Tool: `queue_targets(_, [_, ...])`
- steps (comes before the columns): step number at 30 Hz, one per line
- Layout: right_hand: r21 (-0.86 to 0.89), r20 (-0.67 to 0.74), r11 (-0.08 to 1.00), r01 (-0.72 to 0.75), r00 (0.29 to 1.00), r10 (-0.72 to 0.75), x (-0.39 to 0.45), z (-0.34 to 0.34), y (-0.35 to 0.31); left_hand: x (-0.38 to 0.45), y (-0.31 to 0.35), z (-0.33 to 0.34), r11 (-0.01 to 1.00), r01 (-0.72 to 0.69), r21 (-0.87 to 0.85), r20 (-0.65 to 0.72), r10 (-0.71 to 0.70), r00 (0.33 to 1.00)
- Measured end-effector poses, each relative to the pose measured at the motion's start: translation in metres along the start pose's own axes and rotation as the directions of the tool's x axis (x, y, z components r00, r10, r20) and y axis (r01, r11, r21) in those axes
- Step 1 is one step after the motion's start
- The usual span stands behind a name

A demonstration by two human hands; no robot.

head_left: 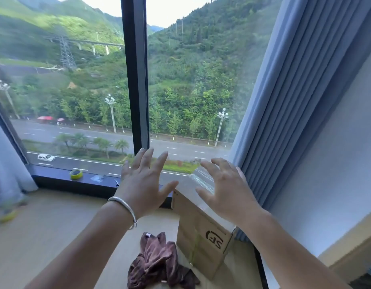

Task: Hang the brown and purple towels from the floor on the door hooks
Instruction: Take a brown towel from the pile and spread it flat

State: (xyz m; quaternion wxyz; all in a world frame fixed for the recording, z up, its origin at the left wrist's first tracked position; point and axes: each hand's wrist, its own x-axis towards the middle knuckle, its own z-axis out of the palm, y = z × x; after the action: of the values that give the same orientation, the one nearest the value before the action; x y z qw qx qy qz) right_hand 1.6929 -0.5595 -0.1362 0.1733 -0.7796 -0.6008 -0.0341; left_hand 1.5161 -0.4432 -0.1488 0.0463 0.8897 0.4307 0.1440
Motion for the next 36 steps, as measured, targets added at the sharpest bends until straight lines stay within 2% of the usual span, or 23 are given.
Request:
queue_targets(11, [0.118, 0.200, 0.991, 0.064, 0.976, -0.087, 0.098, 0.115, 0.036, 0.073, -0.056, 0.100, 0.988, 0.152, 0.017, 0.109, -0.153, 0.982])
queue_targets(18, [0.179, 0.370, 0.973, 0.147, 0.906, -0.205, 0.136, 0.233, 0.072, 0.093, -0.086, 0.203, 0.955, 0.297, 0.006, 0.231, -0.291, 0.929])
queue_targets(22, [0.164, 0.463, 0.971, 0.174, 0.855, -0.231, 0.137, 0.318, 0.096, 0.084, -0.113, 0.287, 0.923, 0.384, 0.017, 0.313, -0.370, 0.875])
queue_targets(26, [0.159, 0.550, 0.978, 0.137, 0.810, -0.203, 0.127, 0.416, 0.118, 0.059, -0.146, 0.387, 0.887, 0.461, 0.012, 0.417, -0.424, 0.804])
queue_targets(31, [0.118, 0.656, 0.987, 0.105, 0.738, -0.157, 0.103, 0.554, 0.140, 0.024, -0.184, 0.521, 0.865, 0.502, 0.001, 0.527, -0.427, 0.735])
queue_targets(36, [0.115, 0.683, 0.987, 0.109, 0.713, -0.159, 0.081, 0.675, 0.158, -0.004, -0.216, 0.638, 0.854, 0.520, -0.021, 0.587, -0.411, 0.698])
